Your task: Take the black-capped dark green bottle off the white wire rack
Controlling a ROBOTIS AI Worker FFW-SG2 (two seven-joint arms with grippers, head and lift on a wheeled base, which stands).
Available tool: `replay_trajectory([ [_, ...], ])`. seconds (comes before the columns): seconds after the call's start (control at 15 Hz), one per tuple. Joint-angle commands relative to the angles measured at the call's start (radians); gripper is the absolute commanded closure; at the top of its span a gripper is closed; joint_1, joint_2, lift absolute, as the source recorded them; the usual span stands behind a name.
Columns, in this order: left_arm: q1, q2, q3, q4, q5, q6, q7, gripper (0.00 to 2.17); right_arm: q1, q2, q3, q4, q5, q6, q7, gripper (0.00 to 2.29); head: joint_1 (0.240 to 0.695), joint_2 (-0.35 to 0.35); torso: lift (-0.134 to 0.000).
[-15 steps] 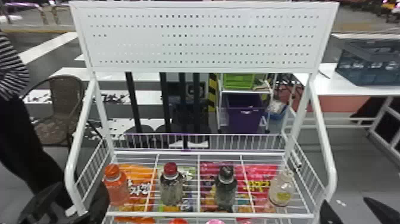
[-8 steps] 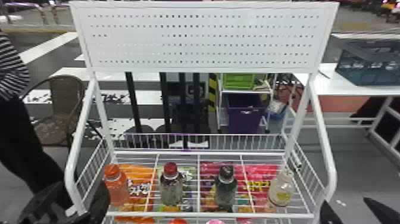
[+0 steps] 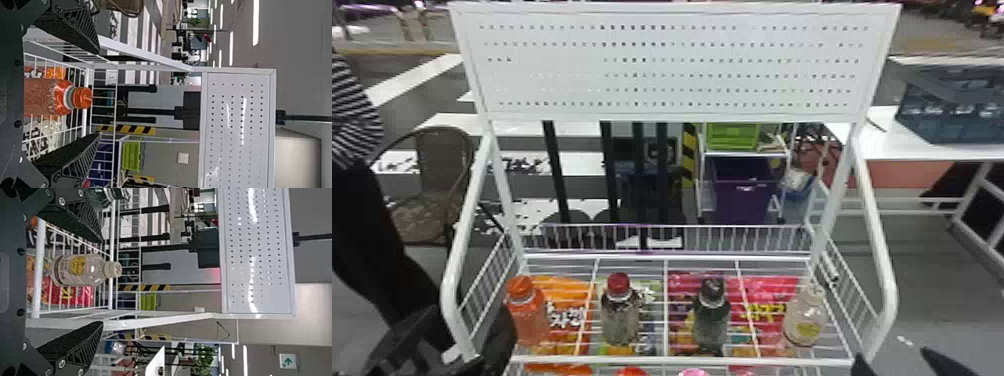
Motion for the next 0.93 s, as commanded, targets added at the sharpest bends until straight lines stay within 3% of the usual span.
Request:
replay_trajectory([
  [0.0, 0.000, 0.000, 0.002, -0.002, 0.000, 0.000, 0.000, 0.14, -0.045, -0.005, 0.060, 0.144, 0.012, -0.028, 0.001, 0.17, 0.499, 0.000, 0.000],
  [0.33, -0.002, 0.000, 0.000, -0.005, 0.000, 0.006, 0.000, 0.14, -0.253, -0.010, 0.242, 0.504, 0.042, -0.163, 0.001, 0.17, 0.499, 0.000, 0.000],
  [0.6, -0.003, 0.000, 0.000, -0.002, 0.002, 0.006, -0.001, 0.14, -0.431, 0.005, 0.387, 0.653, 0.051, -0.178, -0.032, 0.17, 0.499, 0.000, 0.000],
  [0.87, -0.003, 0.002, 0.003, 0.000, 0.003, 0.006, -0.006, 0.14, -0.554, 0.048, 0.431, 0.733, 0.062, -0.175, -0.072, 0.17, 0.499, 0.000, 0.000],
])
